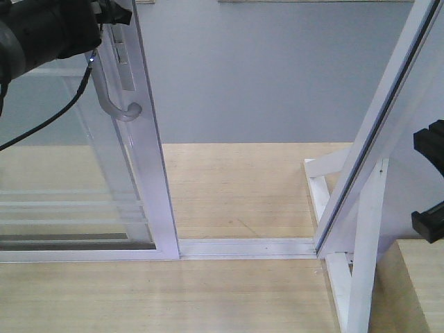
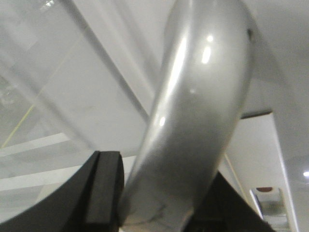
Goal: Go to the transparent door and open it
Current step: 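Keep sliding the door with the left gripper until the opening is wide, then open the left gripper to release the silver handle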
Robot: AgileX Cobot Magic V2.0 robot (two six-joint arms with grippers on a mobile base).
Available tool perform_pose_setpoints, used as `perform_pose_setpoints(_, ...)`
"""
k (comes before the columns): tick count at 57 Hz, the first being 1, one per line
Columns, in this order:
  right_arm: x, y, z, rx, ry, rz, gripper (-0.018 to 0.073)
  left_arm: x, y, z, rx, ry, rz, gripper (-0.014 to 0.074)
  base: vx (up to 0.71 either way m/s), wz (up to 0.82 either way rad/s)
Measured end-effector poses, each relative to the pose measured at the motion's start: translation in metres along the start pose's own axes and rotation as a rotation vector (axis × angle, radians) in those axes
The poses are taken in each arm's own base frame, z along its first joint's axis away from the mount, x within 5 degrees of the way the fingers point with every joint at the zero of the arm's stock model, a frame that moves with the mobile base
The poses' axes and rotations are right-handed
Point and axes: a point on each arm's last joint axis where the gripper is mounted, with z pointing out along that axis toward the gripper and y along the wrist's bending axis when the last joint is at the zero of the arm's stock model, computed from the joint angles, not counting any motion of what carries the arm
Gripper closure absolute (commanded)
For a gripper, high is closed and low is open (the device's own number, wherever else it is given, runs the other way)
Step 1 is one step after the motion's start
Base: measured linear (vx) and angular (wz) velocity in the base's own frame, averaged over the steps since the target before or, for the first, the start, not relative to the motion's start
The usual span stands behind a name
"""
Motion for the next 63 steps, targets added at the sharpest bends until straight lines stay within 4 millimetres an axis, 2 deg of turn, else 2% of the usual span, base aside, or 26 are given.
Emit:
perform_pose_setpoints(16,0.0,0.0,0.0,0.0,0.0,0.0,0.0565,0.001,0.011,-0.005,-0.052,0.028,0.014,0.0604,0.0,0.0)
perform_pose_setpoints(27,0.0,0.0,0.0,0.0,0.0,0.0,0.0565,0.008,0.021,-0.023,-0.02,0.025,0.028,0.0604,0.0,0.0)
perform_pose_setpoints(40,0.0,0.0,0.0,-0.001,0.0,0.003,0.0565,0.01,0.064,-0.078,-0.011,-0.018,-0.001,0.0604,0.0,0.0)
perform_pose_setpoints(63,-0.001,0.002,0.0,-0.018,-0.006,0.043,0.0565,0.045,0.09,-0.151,0.215,-0.161,0.005,0.0604,0.0,0.0)
